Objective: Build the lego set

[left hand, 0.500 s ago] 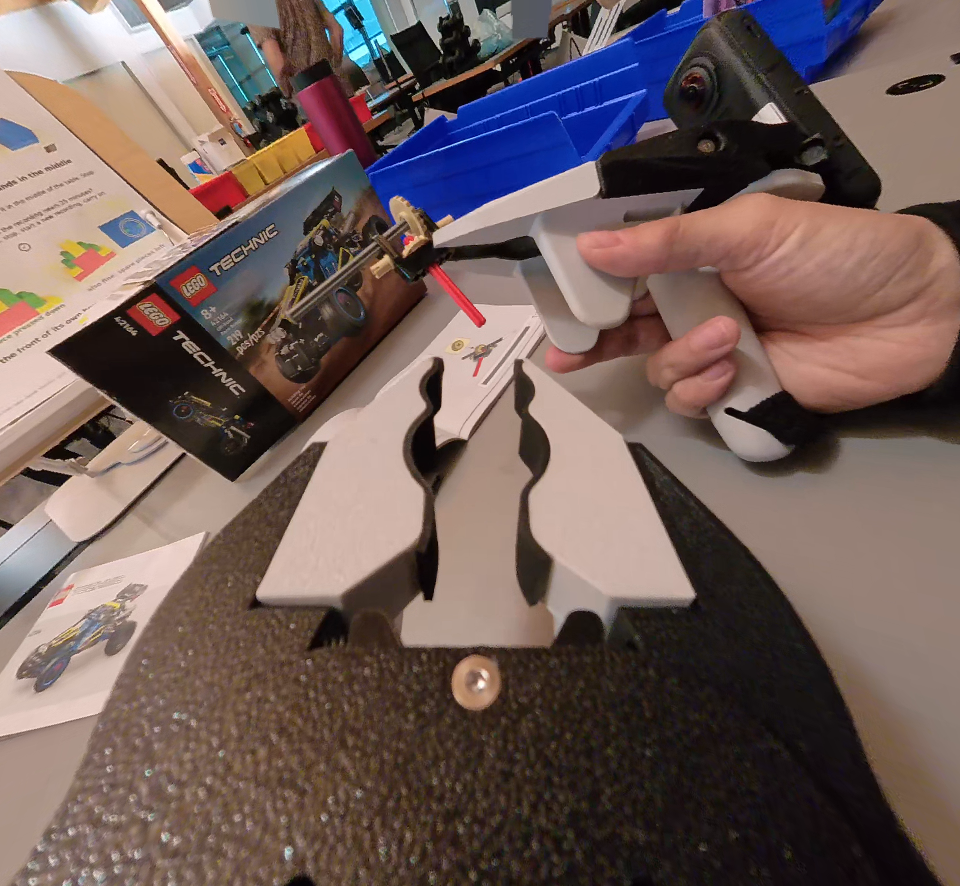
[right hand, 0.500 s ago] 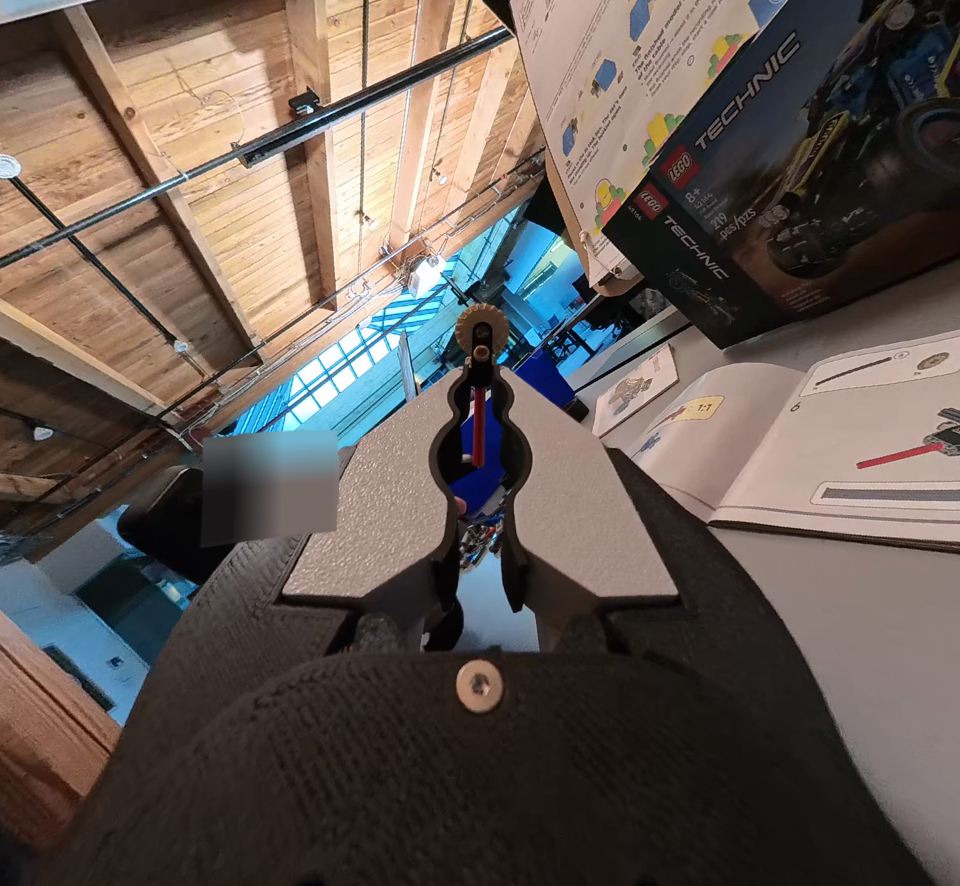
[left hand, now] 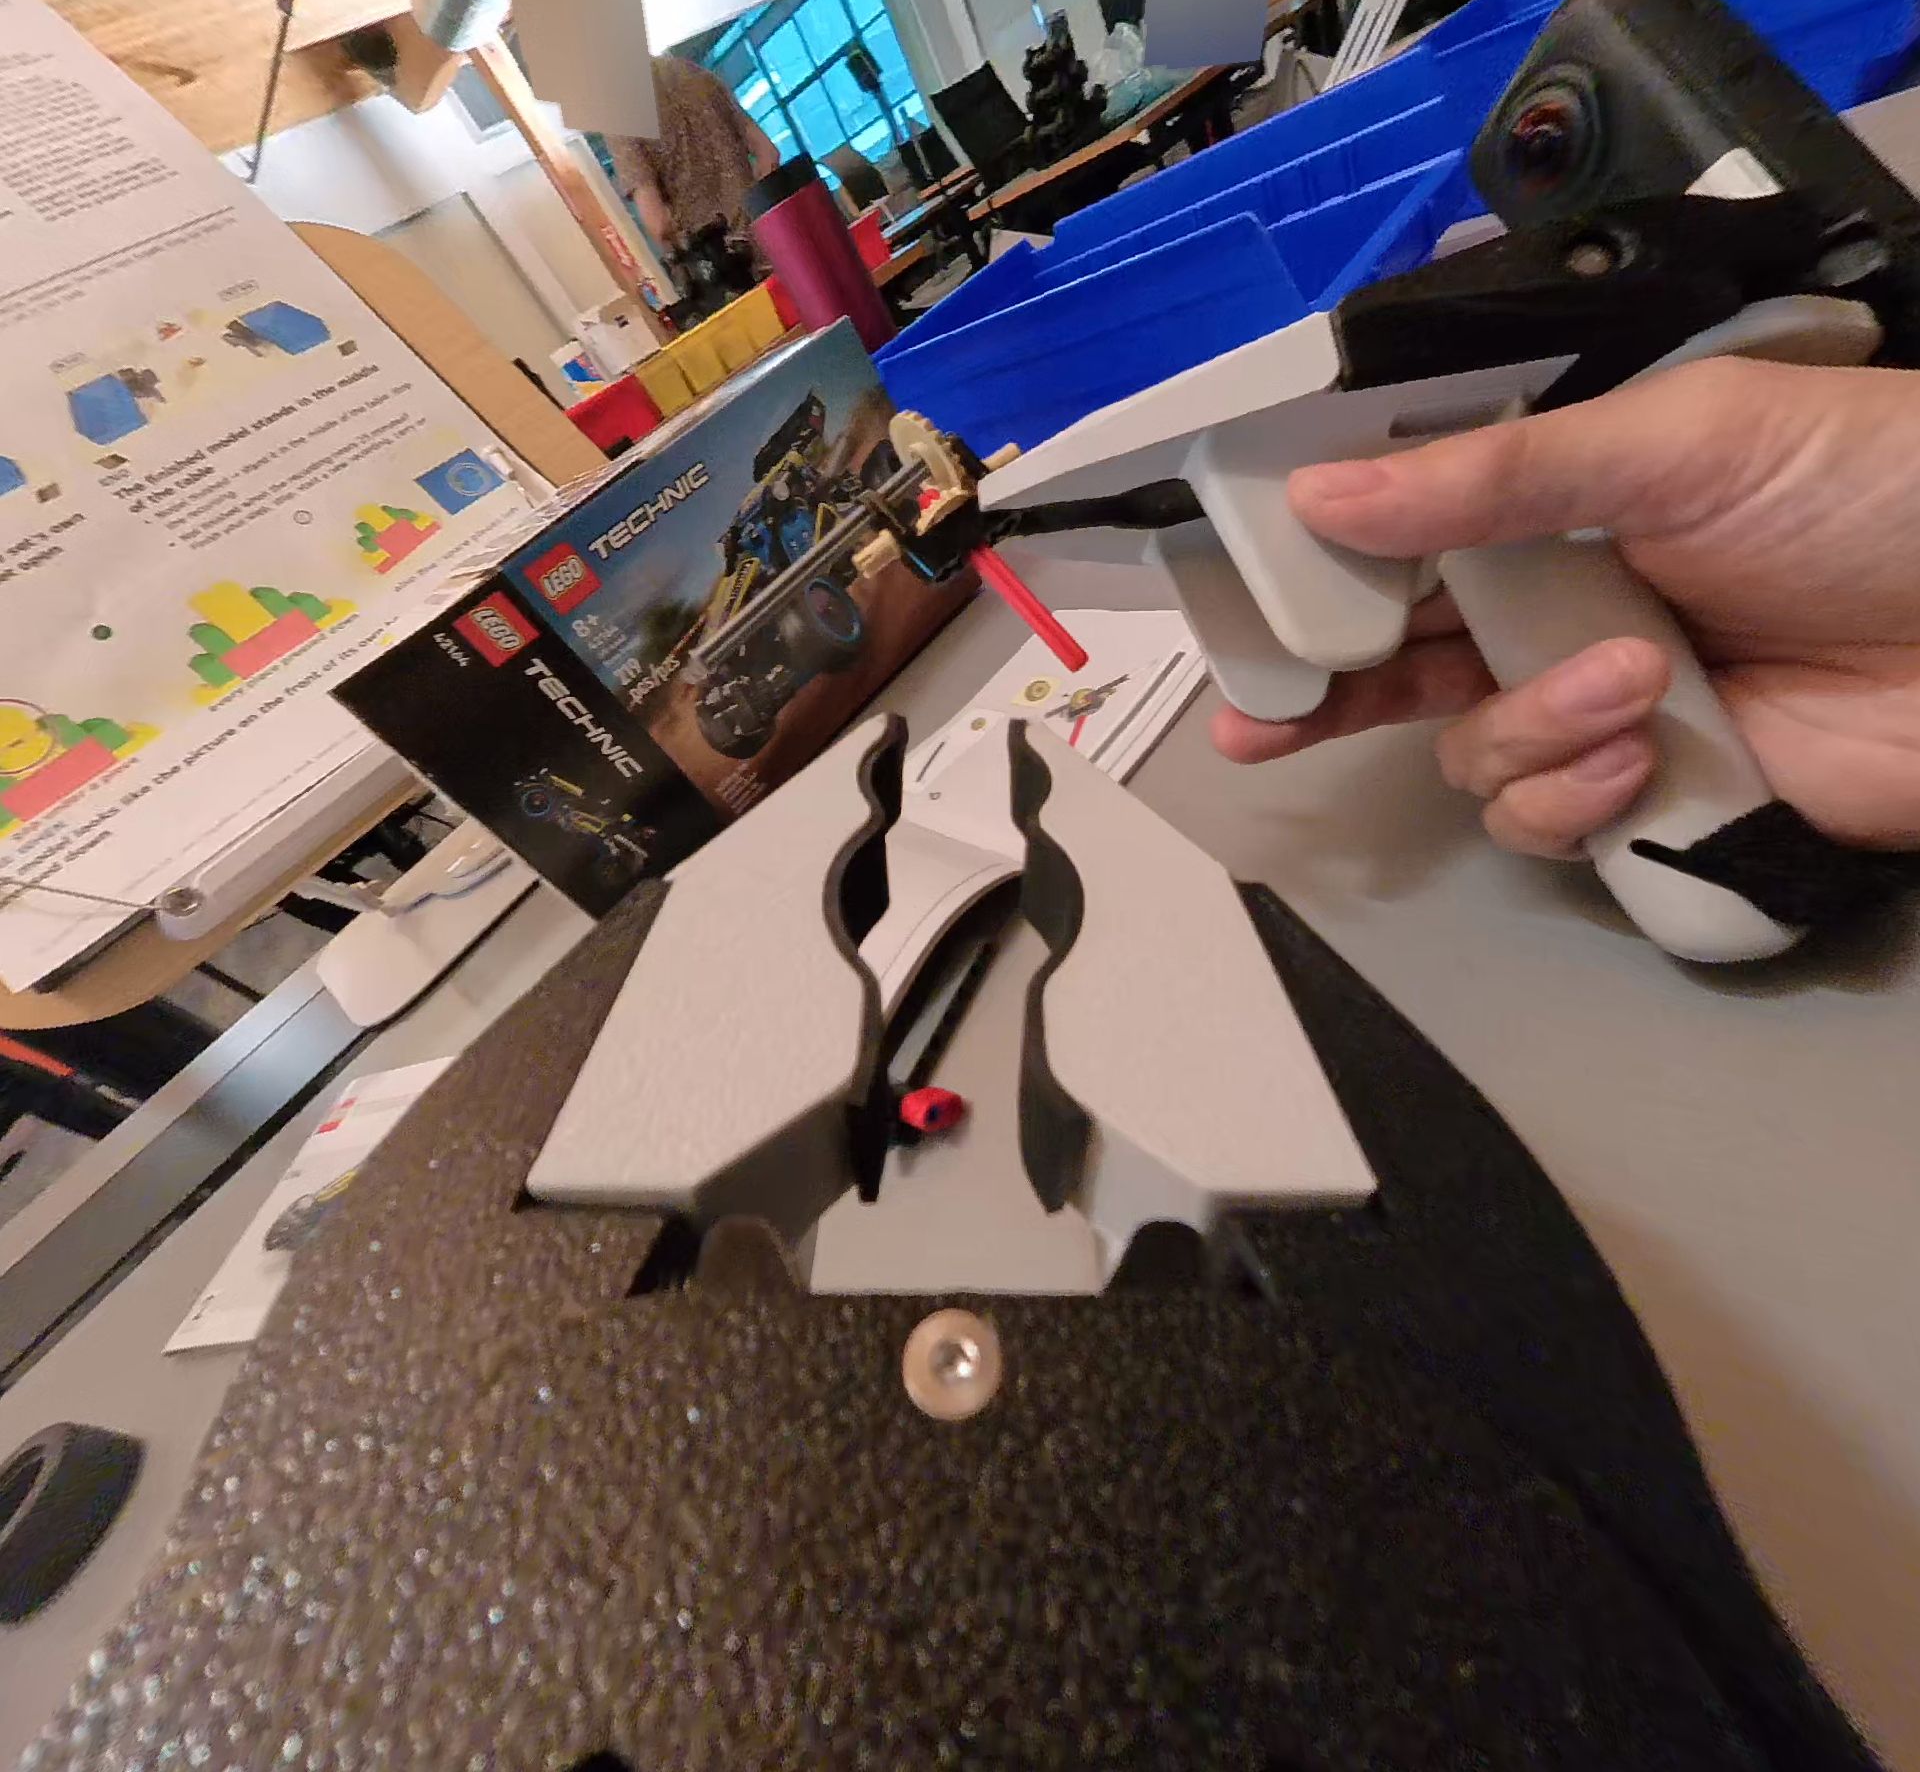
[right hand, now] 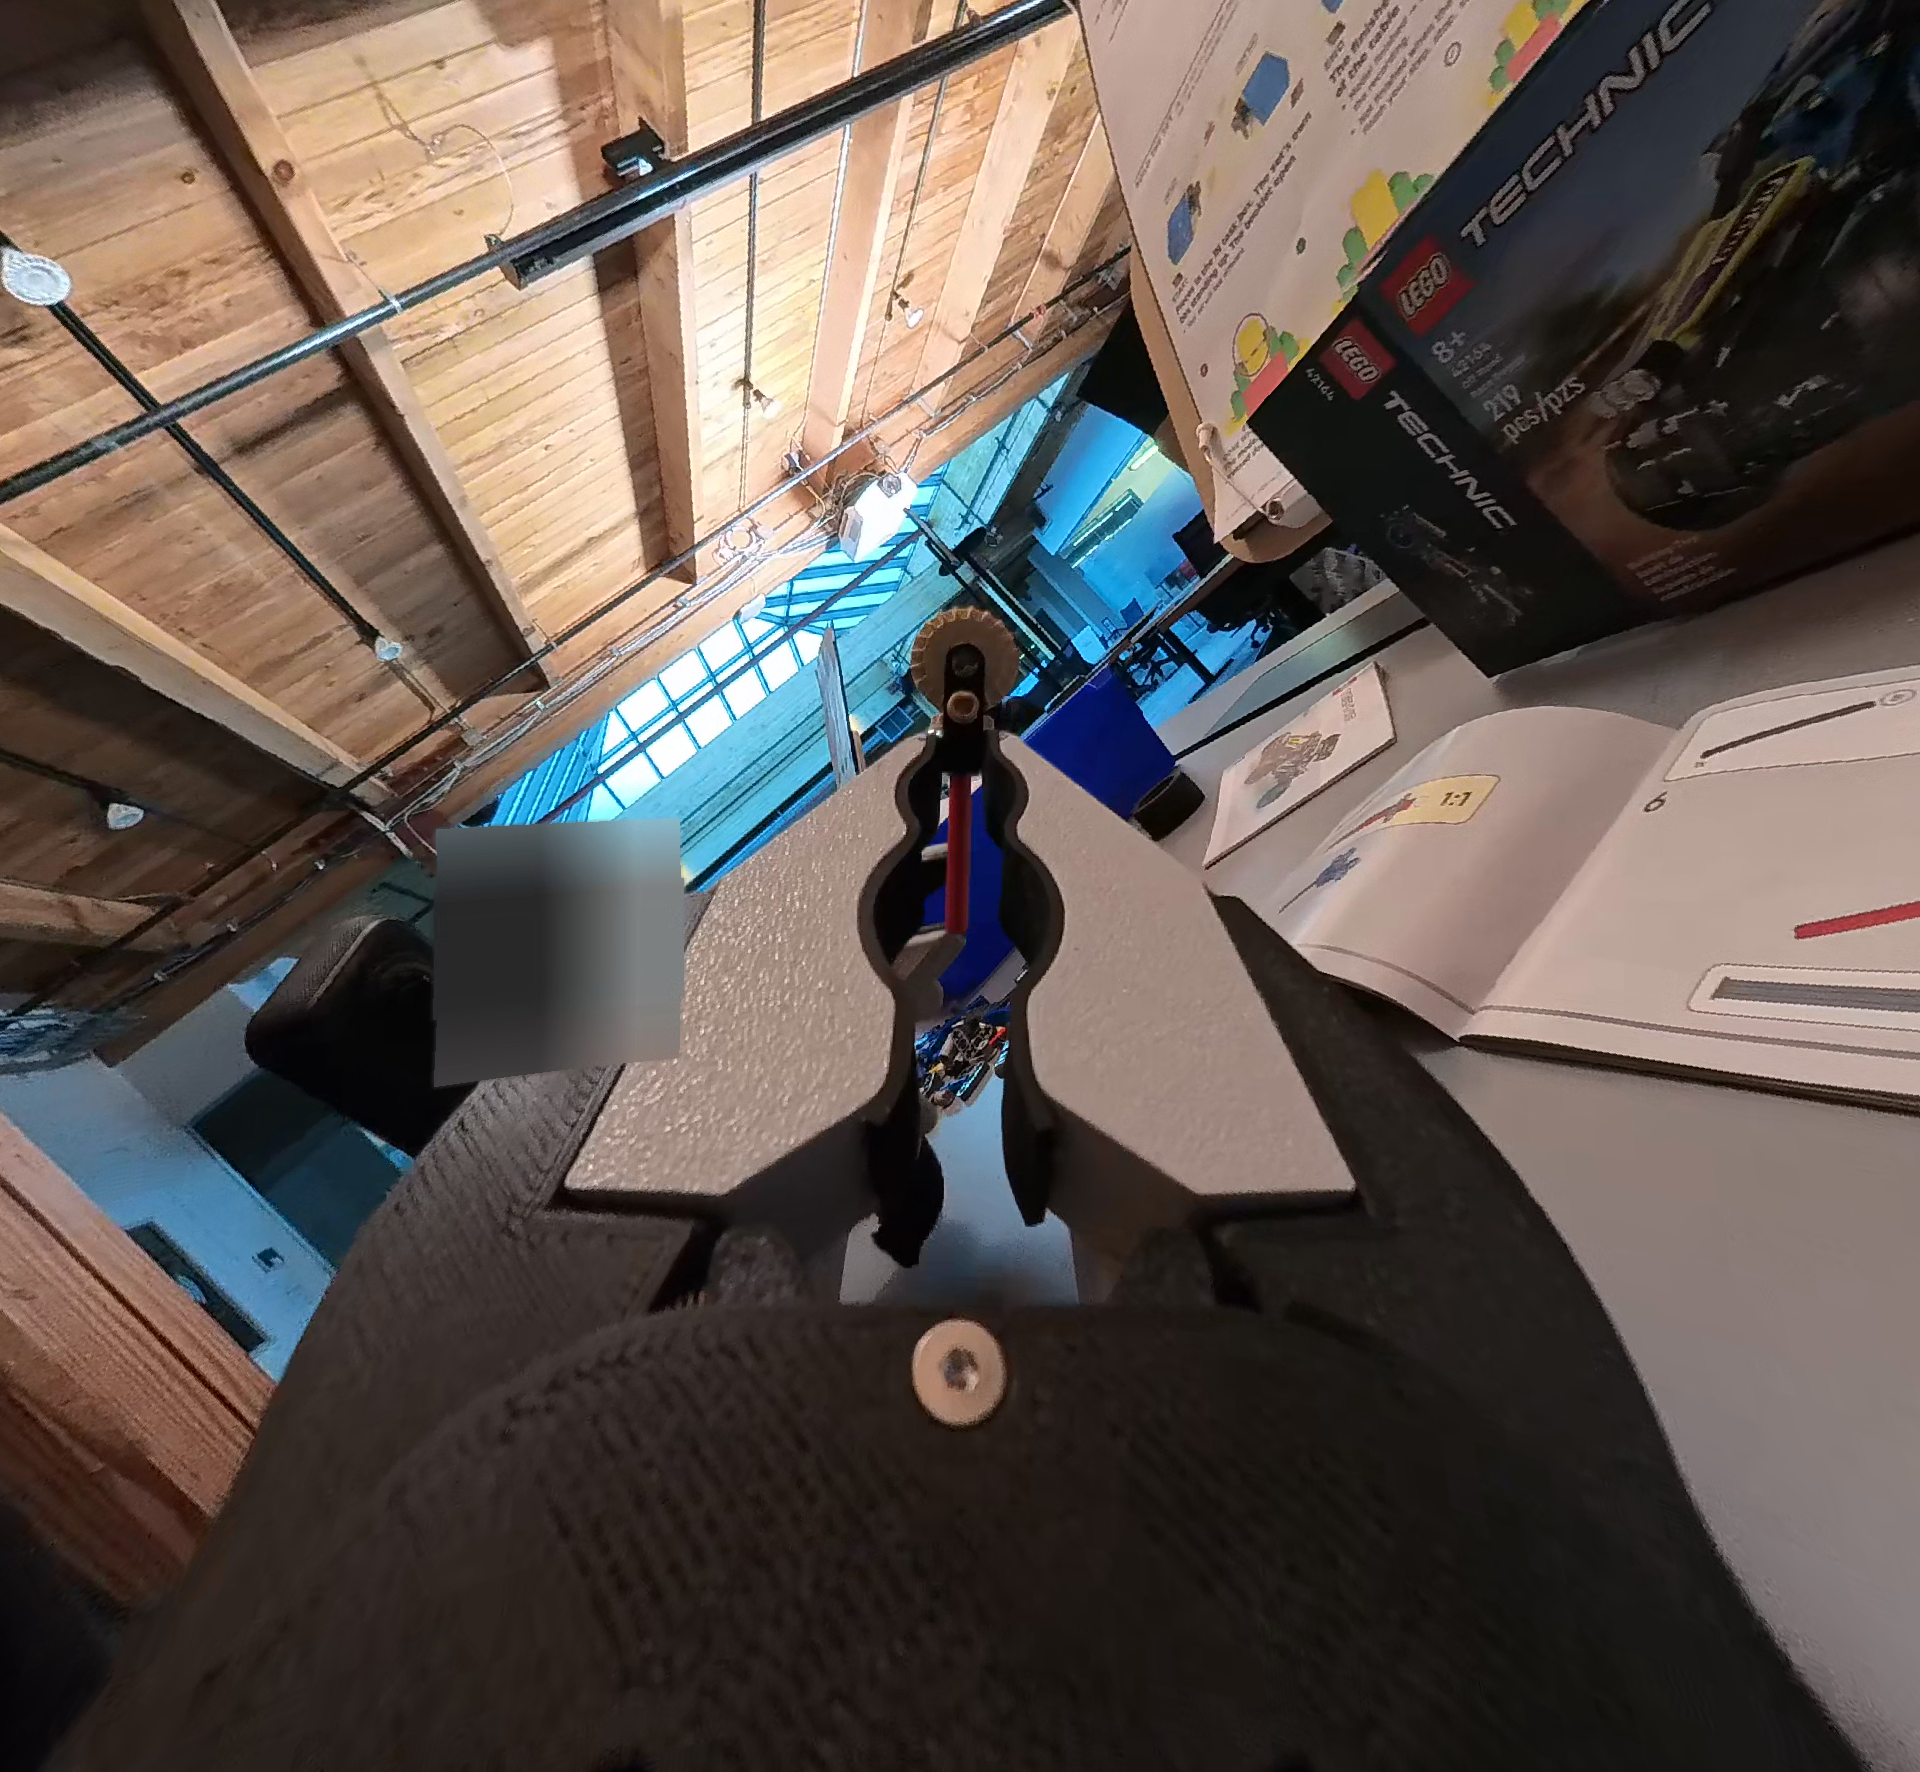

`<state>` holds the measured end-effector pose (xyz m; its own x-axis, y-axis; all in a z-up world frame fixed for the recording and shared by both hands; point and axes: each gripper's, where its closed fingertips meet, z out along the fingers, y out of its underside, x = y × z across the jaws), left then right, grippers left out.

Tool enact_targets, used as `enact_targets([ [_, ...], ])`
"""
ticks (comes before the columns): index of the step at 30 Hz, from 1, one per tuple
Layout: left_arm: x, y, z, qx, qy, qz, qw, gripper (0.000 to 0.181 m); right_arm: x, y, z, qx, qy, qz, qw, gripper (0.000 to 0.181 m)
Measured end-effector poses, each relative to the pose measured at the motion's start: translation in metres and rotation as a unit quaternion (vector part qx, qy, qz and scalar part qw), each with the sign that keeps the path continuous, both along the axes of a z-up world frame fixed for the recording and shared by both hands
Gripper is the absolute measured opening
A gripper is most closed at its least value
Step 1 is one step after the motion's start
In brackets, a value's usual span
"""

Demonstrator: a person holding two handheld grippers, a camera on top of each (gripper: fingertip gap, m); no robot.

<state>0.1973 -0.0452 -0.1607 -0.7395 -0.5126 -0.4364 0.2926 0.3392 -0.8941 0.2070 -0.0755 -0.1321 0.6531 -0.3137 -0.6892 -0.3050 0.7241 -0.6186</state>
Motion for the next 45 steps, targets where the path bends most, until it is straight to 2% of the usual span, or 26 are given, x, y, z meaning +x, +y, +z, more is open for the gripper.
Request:
enact_targets([
  [4,0.005,0.005,0.002,0.004,-0.018,0.025,1.000,0.015,0.000,0.002,0.000,-0.003,0.000,0.004,1.000,0.005],
  [20,0.018,0.020,-0.002,0.006,-0.014,0.046,0.999,0.014,0.000,0.000,0.000,0.011,0.006,0.013,1.000,0.006],
  [25,0.012,0.017,0.003,-0.009,-0.017,0.030,0.999,0.014,-0.001,0.003,0.000,0.017,0.004,0.023,1.000,0.005],
  [29,0.002,0.009,0.009,-0.040,0.002,-0.008,0.999,0.014,-0.003,0.005,0.002,0.016,-0.001,0.033,0.999,0.005],
  [32,-0.011,0.000,0.007,-0.073,0.055,-0.071,0.993,0.018,-0.009,0.012,0.006,0.027,-0.011,0.063,0.998,0.005],
  [35,-0.021,-0.006,0.012,-0.128,0.124,-0.122,0.976,0.020,-0.013,0.014,0.011,0.047,-0.022,0.080,0.995,0.005],
  [41,-0.027,-0.007,0.018,-0.165,0.215,-0.128,0.954,0.031,-0.020,0.019,0.014,0.047,-0.036,0.094,0.994,0.005],
  [45,-0.027,-0.004,0.024,-0.189,0.232,-0.095,0.949,0.015,-0.030,0.032,0.014,0.010,-0.054,0.116,0.992,0.006],
])
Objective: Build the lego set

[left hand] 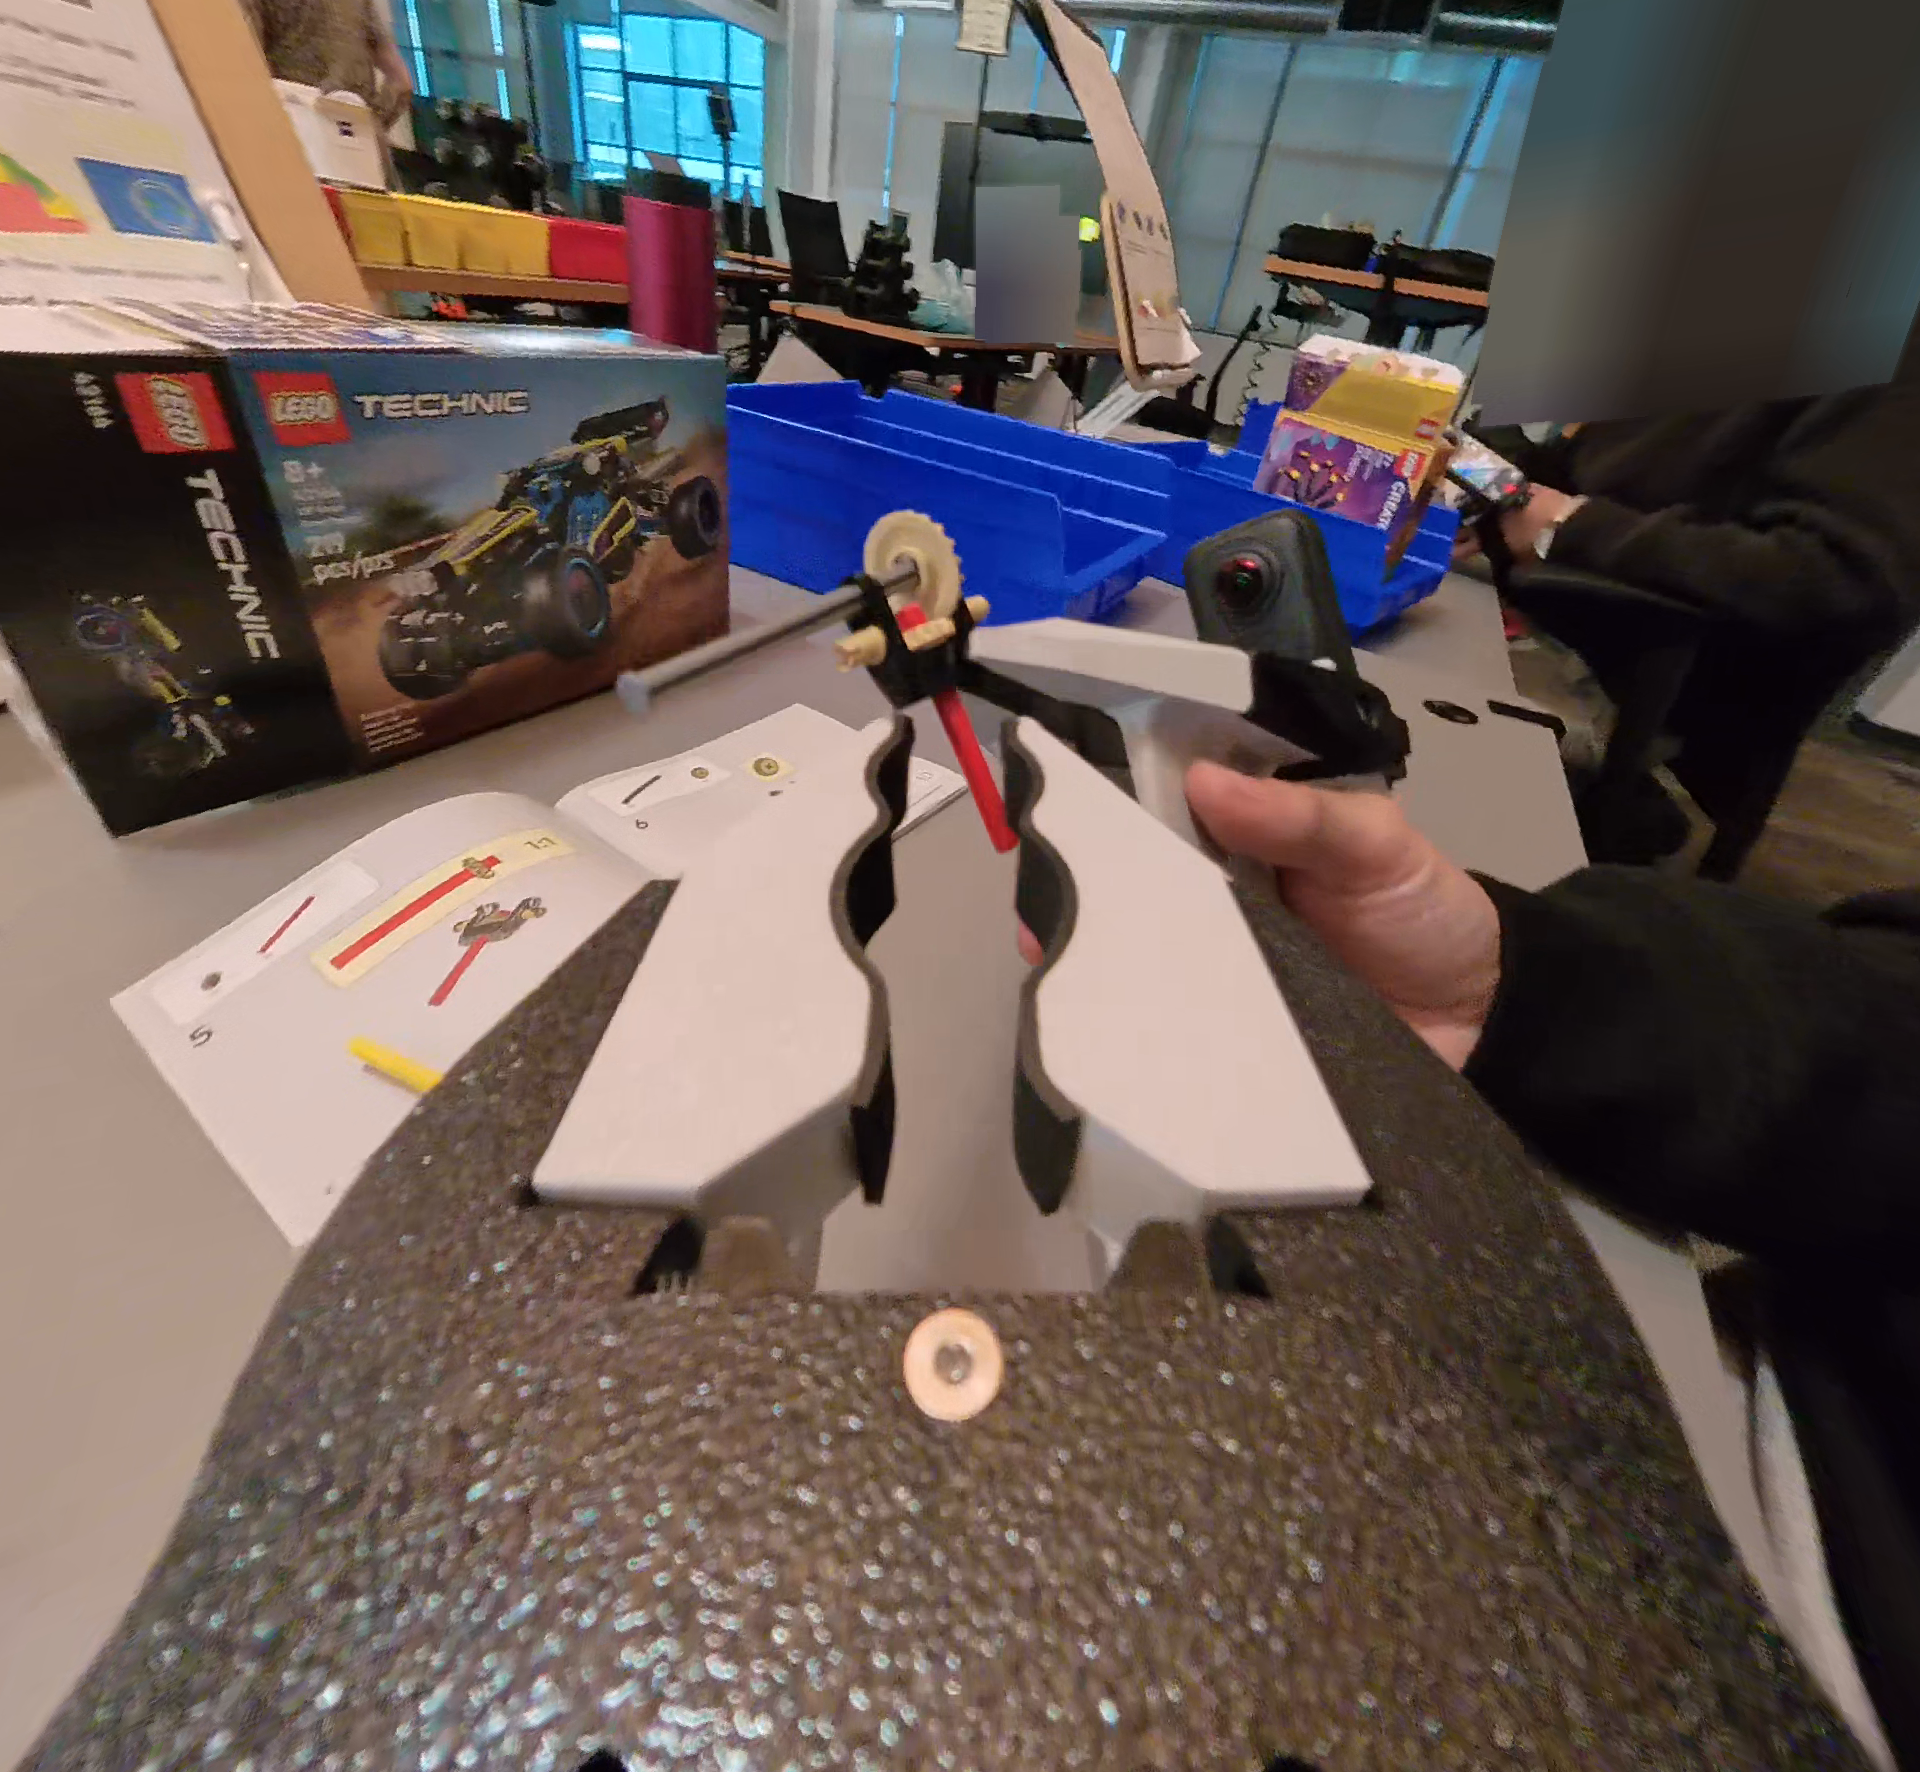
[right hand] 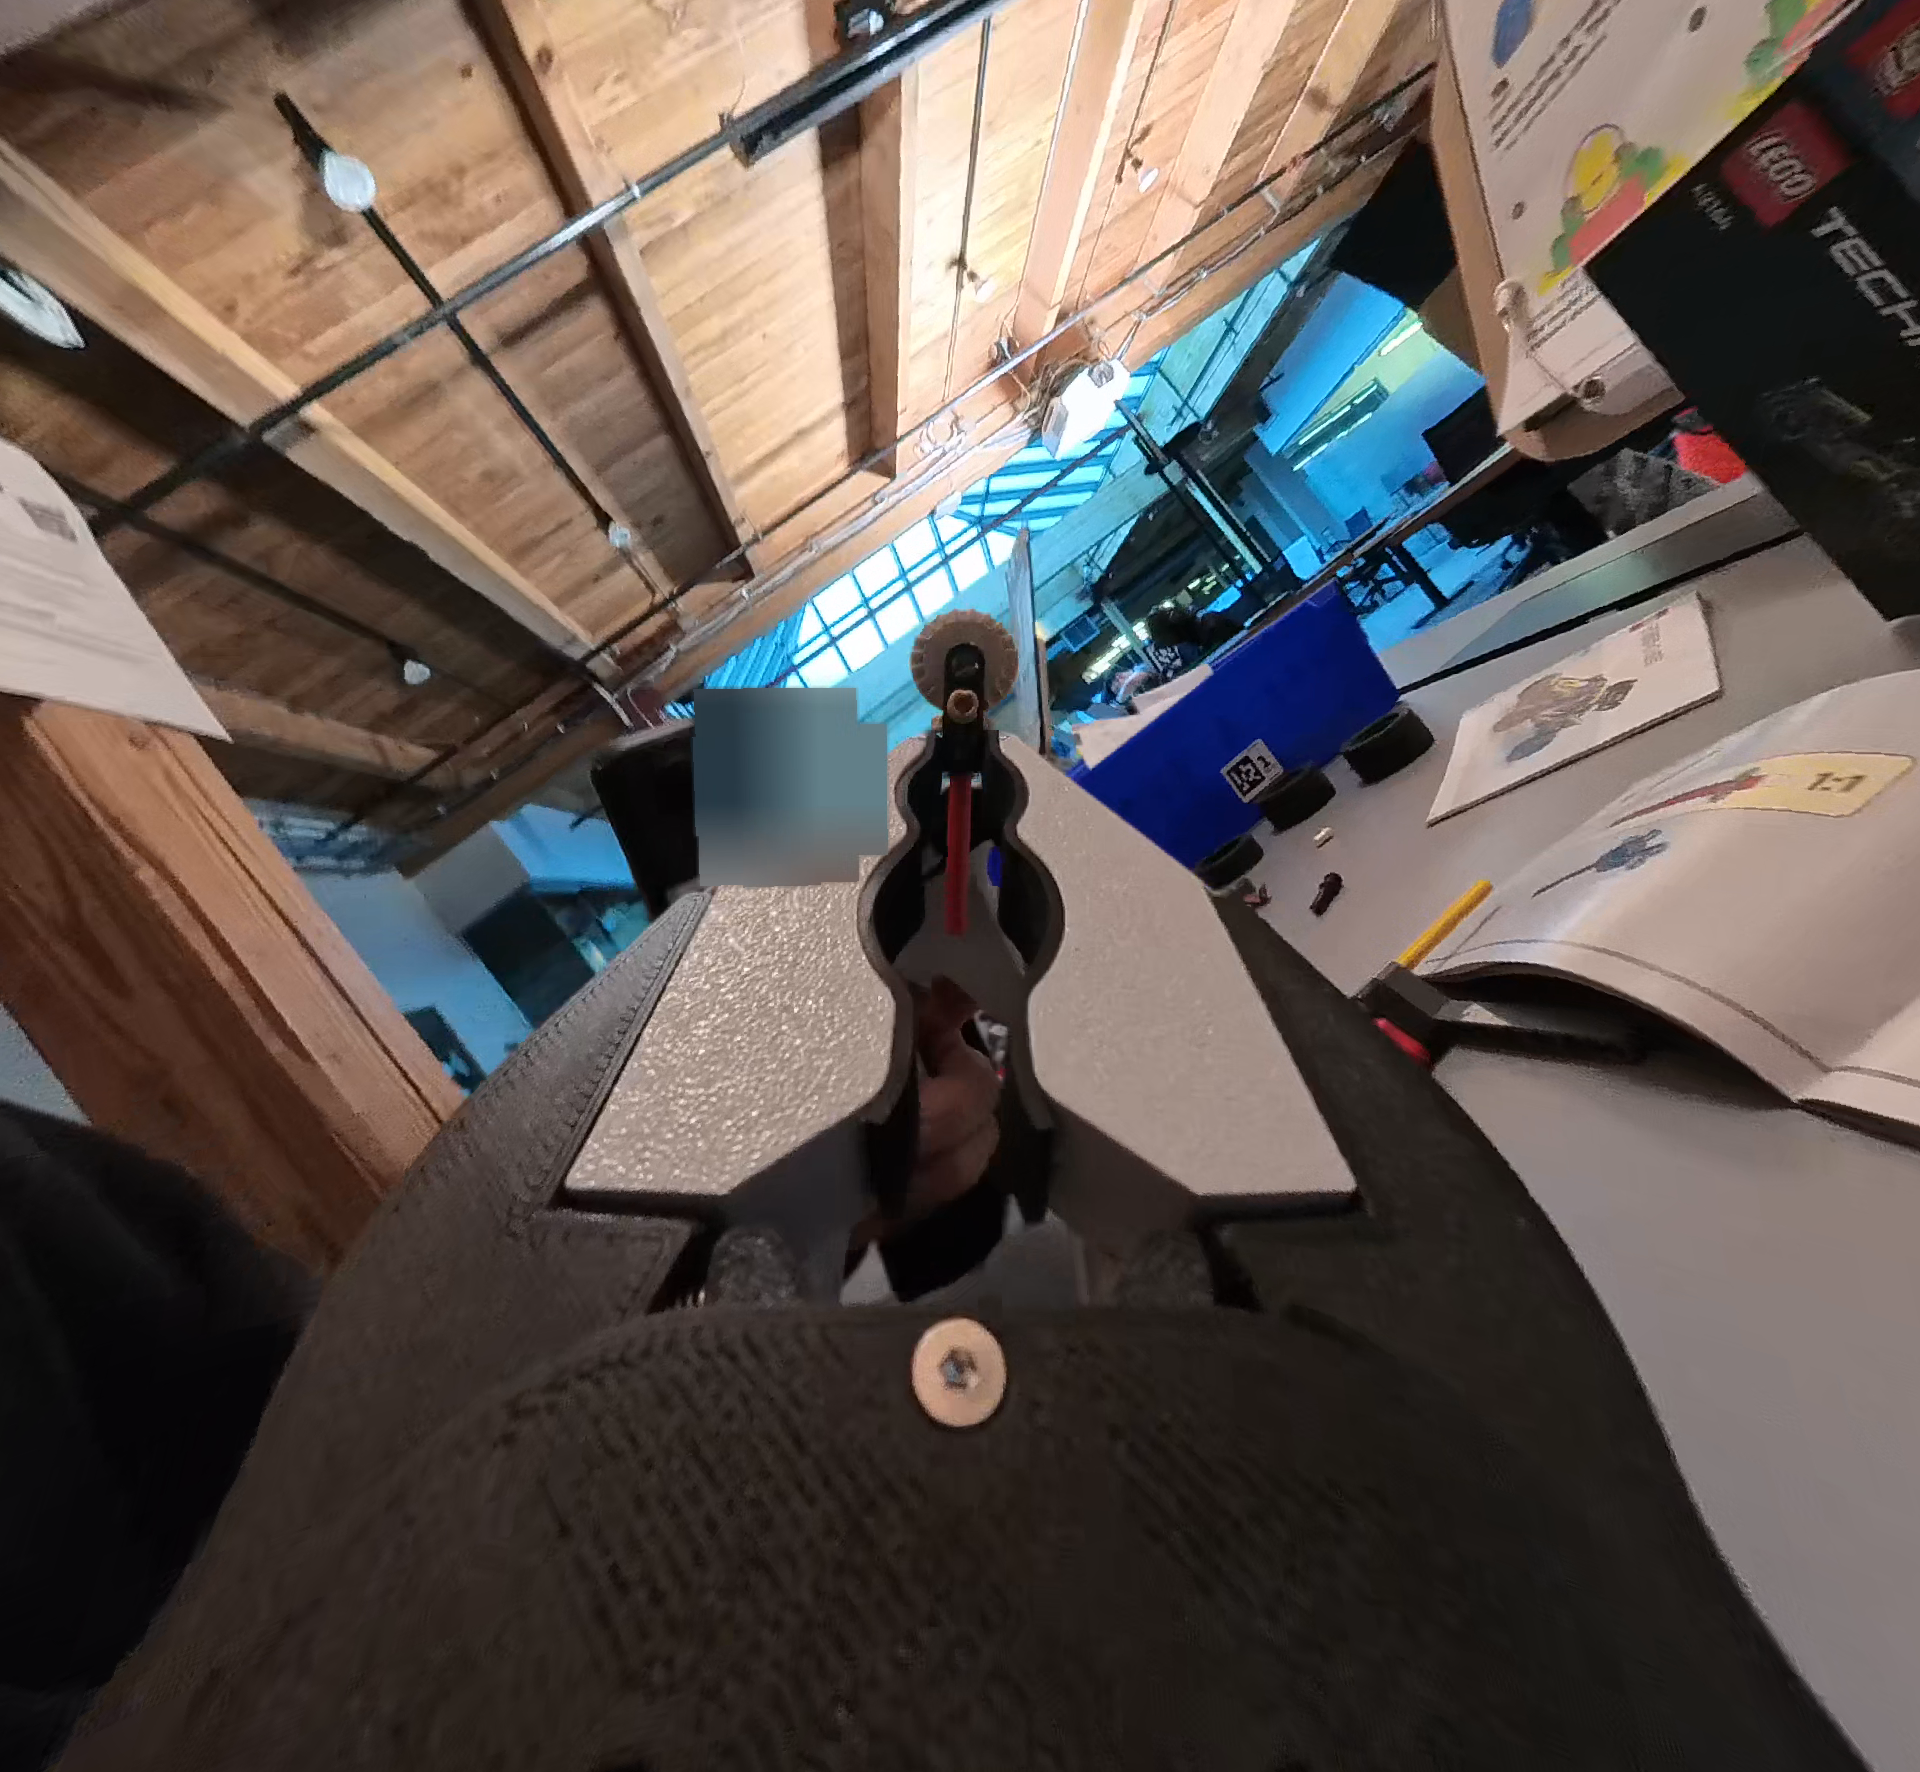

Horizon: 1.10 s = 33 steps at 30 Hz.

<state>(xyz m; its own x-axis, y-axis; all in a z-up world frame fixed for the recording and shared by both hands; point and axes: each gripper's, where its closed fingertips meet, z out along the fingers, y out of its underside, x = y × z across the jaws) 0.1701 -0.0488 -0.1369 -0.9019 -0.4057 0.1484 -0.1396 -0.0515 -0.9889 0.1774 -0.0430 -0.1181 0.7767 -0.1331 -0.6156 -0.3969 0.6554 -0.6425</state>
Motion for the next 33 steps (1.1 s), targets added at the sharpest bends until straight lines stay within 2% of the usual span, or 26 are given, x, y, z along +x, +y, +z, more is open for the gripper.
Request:
enact_targets([
  [1,0.000,0.002,0.001,-0.001,0.004,0.008,1.000,0.004,-0.002,0.003,0.000,-0.013,-0.008,-0.005,1.000,0.006],
  [2,-0.001,0.004,0.002,0.002,0.006,0.014,1.000,0.003,-0.004,0.004,0.000,-0.024,-0.016,-0.010,1.000,0.005],
  [9,-0.015,0.013,-0.001,0.013,0.075,-0.005,0.997,0.002,-0.021,0.011,-0.006,-0.079,-0.035,0.007,0.996,0.005],
  [21,-0.018,0.012,-0.011,0.034,0.100,-0.003,0.994,0.002,-0.021,0.009,-0.012,-0.076,-0.002,0.014,0.997,0.004],
  [25,-0.017,0.012,-0.012,0.019,0.110,-0.009,0.994,0.002,-0.020,0.011,-0.013,-0.084,0.001,0.012,0.996,0.005],
  [29,-0.025,0.007,-0.003,-0.005,0.089,-0.040,0.995,0.005,-0.025,0.006,-0.007,-0.023,0.014,0.080,0.996,0.006],
  [33,-0.037,-0.004,0.010,-0.053,0.132,-0.107,0.984,0.012,-0.034,-0.001,0.003,0.030,0.005,0.141,0.990,0.006],
])
